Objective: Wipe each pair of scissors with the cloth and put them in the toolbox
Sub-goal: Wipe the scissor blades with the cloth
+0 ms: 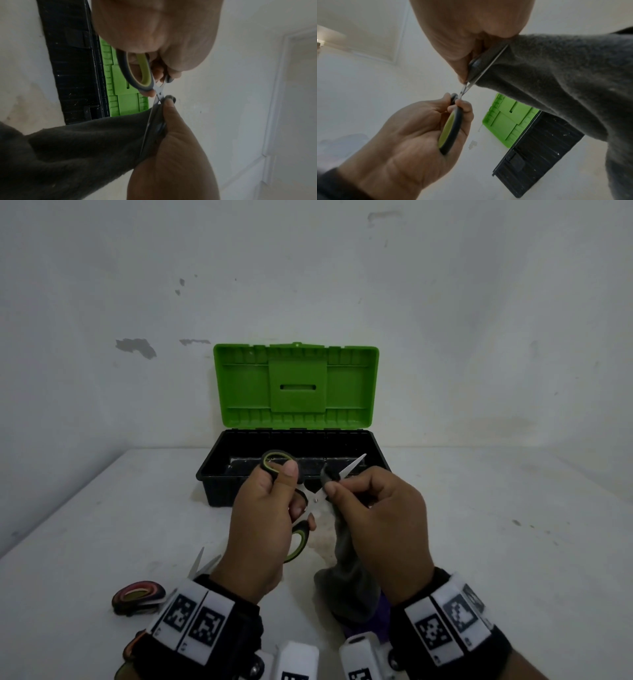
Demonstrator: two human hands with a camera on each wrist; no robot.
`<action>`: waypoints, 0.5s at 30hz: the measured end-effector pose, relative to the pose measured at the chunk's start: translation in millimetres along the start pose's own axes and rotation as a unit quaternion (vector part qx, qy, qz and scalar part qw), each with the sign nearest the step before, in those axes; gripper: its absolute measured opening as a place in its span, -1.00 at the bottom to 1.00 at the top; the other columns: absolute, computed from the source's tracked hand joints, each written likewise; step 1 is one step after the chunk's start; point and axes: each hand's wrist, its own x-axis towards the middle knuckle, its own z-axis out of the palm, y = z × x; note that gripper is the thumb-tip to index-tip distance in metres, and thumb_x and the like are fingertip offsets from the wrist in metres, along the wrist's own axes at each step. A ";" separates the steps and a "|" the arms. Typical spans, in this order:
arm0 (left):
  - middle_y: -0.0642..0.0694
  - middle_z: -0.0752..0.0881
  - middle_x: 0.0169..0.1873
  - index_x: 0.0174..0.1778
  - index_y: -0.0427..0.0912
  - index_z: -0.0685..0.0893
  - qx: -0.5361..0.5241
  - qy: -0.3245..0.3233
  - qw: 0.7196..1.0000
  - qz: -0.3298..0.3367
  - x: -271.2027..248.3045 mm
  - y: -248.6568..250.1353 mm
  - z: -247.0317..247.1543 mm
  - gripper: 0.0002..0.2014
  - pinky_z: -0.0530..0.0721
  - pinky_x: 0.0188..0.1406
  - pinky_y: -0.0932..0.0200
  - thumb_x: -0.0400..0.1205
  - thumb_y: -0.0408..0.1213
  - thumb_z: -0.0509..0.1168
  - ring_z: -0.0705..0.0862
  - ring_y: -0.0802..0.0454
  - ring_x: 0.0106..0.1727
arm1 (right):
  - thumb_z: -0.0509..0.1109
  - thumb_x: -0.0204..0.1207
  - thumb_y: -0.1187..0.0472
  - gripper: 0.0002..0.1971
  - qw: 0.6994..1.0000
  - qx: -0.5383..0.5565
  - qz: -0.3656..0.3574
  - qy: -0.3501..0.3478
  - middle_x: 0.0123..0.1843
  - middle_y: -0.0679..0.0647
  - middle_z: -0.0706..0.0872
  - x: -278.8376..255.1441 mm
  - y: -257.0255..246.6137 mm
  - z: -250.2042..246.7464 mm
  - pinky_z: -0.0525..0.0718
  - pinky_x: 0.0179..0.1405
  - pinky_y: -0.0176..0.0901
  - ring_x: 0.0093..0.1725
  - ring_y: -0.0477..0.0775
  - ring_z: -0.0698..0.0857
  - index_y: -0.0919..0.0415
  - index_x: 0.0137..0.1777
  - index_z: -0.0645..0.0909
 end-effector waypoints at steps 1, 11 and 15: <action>-0.04 0.37 -0.56 -0.19 -0.29 0.52 0.000 0.001 1.000 0.007 0.1 1.0 -0.7 -0.74 0.62 -0.51 0.10 0.76 -0.23 0.16 0.39 0.09 -0.53 | 0.62 0.44 0.18 -0.89 1.000 0.000 -0.009 -0.016 -0.38 -0.14 0.77 -2.1 -1.0 1.3 0.59 -0.36 -0.49 -0.32 -0.13 0.73 0.12 -0.28 0.78; -0.09 0.34 -0.52 -0.15 -0.31 0.50 -0.010 0.000 1.000 0.009 0.5 -0.6 -2.9 -0.76 0.59 -0.53 0.10 0.76 -0.23 0.15 0.36 0.10 -0.52 | 0.61 0.45 0.17 -0.86 1.000 0.000 0.000 -0.004 -0.41 -0.10 0.78 4.5 -2.0 -0.4 0.64 -0.39 -0.39 -0.38 -0.13 0.73 0.12 -0.30 0.77; -0.07 0.35 -0.54 -0.11 -0.36 0.51 -0.014 -0.015 1.000 0.006 -0.5 -1.4 -3.3 -0.74 0.61 -0.50 0.07 0.76 -0.21 0.15 0.38 0.10 -0.52 | 0.62 0.44 0.17 -0.86 1.000 0.010 0.011 -0.001 -0.41 -0.12 0.77 9.1 0.4 -6.3 0.60 -0.39 -0.47 -0.36 -0.15 0.74 0.10 -0.32 0.77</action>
